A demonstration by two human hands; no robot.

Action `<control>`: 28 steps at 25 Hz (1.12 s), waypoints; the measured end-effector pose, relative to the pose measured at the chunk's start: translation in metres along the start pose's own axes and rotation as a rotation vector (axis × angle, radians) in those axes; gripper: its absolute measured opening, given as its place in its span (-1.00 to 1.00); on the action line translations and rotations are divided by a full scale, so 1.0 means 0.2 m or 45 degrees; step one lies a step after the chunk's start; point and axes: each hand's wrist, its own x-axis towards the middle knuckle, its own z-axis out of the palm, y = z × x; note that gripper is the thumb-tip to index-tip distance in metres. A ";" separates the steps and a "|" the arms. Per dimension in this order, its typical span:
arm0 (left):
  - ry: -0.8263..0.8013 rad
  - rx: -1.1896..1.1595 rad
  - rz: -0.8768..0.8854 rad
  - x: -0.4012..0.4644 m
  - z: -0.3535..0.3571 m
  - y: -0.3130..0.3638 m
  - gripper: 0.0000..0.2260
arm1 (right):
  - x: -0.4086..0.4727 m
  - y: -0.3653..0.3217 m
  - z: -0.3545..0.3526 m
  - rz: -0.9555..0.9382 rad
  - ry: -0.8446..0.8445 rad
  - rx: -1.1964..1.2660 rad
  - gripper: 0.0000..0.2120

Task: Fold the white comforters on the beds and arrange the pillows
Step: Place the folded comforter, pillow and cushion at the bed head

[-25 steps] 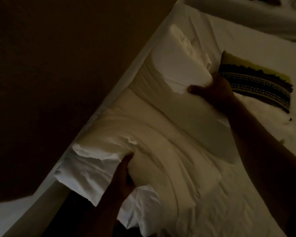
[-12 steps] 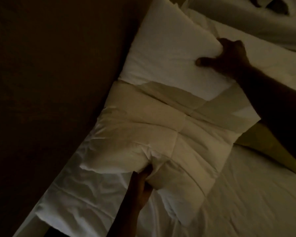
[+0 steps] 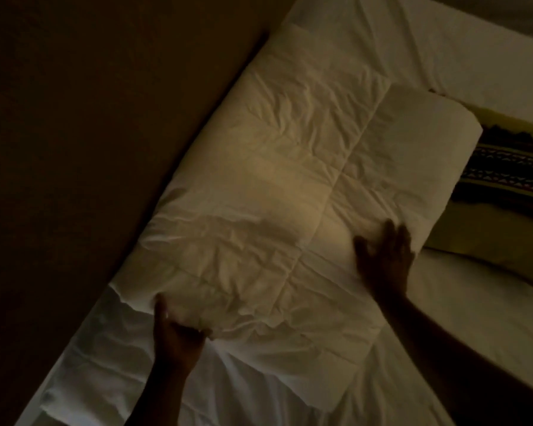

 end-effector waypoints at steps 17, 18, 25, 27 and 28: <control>-0.110 0.297 0.303 0.09 -0.04 0.41 -0.42 | -0.81 0.39 0.08 0.770 -0.243 0.979 -0.29; -0.098 0.381 0.390 0.10 -0.10 0.43 -0.45 | -0.81 0.40 0.10 0.791 -0.251 0.946 -0.32; 0.737 1.178 0.485 -0.02 -0.29 0.17 -0.61 | -0.84 0.41 0.24 0.710 -0.178 0.716 -0.03; 0.775 1.578 0.979 -0.14 -0.16 0.06 -0.65 | -0.89 0.40 0.23 0.514 -0.154 0.663 -0.12; 0.695 1.696 1.165 -0.19 -0.07 0.01 -0.64 | -0.92 0.38 0.21 0.473 -0.160 0.604 -0.18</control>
